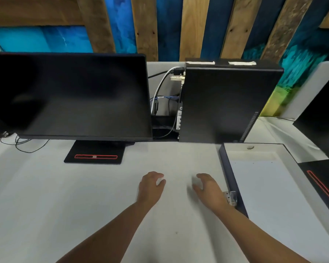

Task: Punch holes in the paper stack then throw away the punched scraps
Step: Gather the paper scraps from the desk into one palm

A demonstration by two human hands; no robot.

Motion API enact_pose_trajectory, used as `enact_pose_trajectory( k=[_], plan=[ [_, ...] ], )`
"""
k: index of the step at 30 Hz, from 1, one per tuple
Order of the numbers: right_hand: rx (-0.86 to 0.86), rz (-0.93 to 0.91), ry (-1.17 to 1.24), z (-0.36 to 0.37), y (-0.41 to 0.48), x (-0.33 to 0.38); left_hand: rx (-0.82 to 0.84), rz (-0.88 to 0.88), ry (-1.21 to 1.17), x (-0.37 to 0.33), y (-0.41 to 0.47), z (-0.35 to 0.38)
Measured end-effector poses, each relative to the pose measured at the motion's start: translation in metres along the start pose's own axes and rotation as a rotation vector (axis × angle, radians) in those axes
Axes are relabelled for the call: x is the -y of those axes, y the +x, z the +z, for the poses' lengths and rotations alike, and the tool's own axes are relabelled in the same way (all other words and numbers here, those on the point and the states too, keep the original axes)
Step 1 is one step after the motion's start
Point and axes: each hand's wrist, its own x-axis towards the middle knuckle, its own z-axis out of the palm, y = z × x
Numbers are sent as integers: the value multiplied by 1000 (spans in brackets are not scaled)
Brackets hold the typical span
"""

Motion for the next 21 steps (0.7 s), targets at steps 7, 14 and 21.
enact_pose_trajectory(
  k=[7, 14, 21],
  plan=[
    [-60, 154, 30, 2, 21, -7, 93, 78, 91, 4, 20, 2],
    [-43, 221, 36, 5, 44, -16, 98, 109, 64, -3, 37, 2],
    [4, 195, 9, -5, 72, -18, 92, 108, 126, -3, 49, -1]
  ],
)
